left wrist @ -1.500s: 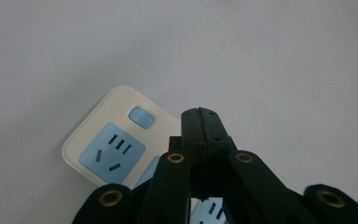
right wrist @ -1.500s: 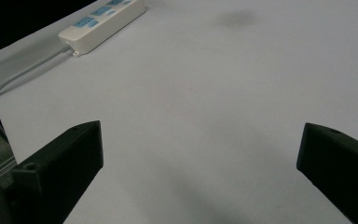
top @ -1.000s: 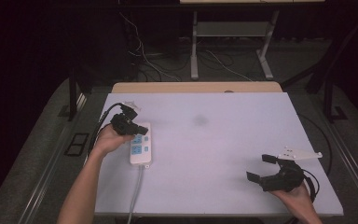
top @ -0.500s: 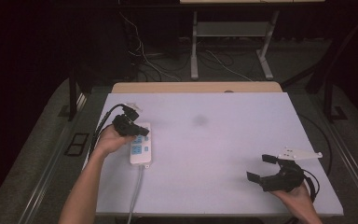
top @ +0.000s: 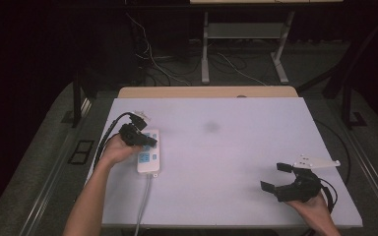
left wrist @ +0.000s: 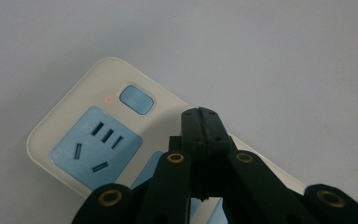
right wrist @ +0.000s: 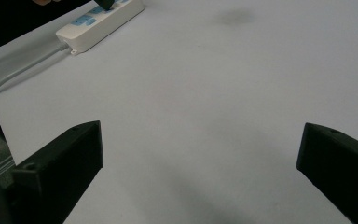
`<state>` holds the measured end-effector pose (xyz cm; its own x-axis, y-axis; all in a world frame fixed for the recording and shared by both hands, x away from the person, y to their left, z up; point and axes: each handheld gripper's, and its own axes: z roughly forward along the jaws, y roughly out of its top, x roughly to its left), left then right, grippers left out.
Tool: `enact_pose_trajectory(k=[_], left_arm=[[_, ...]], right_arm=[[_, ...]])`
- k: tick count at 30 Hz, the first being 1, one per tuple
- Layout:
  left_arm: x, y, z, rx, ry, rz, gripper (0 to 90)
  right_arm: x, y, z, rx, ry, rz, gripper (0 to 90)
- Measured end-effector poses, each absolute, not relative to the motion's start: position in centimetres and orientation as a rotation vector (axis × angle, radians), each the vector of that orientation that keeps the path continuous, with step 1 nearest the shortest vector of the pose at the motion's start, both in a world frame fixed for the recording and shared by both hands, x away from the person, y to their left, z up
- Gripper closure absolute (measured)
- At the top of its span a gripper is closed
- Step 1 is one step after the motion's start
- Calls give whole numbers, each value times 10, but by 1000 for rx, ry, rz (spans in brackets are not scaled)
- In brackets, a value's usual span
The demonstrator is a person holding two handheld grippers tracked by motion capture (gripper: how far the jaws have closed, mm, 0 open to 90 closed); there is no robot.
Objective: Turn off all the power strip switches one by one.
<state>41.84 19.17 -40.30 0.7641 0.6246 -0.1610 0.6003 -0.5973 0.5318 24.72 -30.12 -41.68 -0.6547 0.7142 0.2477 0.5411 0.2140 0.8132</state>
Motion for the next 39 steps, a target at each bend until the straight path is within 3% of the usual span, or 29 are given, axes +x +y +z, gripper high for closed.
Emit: enact_pose_trajectory(k=[27, 39], left_arm=[[415, 193, -408, 2320, 955, 42, 898], [410, 189, -407, 2332, 951, 100, 897]], right_arm=[[247, -300, -416, 1198, 2305, 1415, 0], [248, -301, -417, 1204, 2303, 1415, 0]])
